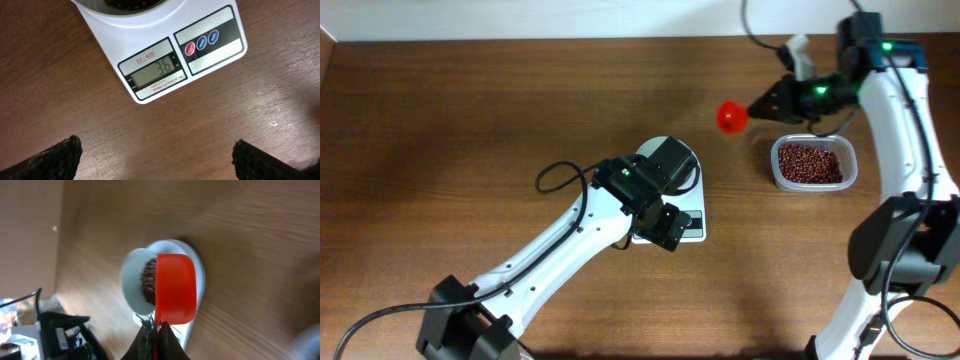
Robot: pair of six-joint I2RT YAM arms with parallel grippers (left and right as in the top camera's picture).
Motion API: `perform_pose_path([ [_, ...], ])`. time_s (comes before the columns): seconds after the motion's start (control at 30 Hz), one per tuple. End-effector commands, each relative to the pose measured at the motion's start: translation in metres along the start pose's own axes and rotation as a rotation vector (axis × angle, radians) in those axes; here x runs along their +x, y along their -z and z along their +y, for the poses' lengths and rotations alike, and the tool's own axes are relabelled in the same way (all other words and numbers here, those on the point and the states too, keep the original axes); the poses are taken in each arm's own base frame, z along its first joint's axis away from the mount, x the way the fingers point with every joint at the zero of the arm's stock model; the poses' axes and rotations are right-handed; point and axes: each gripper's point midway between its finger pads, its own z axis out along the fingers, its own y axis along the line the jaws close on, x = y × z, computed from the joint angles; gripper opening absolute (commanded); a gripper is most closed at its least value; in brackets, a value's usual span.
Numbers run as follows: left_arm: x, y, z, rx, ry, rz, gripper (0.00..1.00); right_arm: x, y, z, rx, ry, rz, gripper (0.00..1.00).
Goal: Scoop item into bowl and weigh 50g on scale
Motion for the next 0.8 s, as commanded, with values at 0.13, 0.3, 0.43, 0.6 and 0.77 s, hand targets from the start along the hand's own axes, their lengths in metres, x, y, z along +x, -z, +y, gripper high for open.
perform_pose_path([
  [0.13,-0.003,0.002,0.002,-0.007,-0.005,-0.008,0.99,0.022,0.05,-0.071,0.145,-0.193,-0.038,0.04],
  [0.3,-0.003,0.001,0.002,-0.006,-0.005,-0.007,0.99,0.05,0.073,-0.123,0.237,-0.344,-0.038,0.04],
  [0.43,-0.003,0.001,0.002,-0.007,-0.005,-0.007,0.99,0.075,0.078,-0.16,0.415,-0.434,0.017,0.04],
  [0.6,-0.003,0.002,0.002,-0.006,-0.005,-0.008,0.99,0.077,0.057,-0.163,0.404,-0.44,0.023,0.04],
  [0.77,-0.003,0.001,0.002,-0.007,-0.005,-0.007,0.99,0.071,0.027,-0.153,0.396,-0.385,0.044,0.04],
])
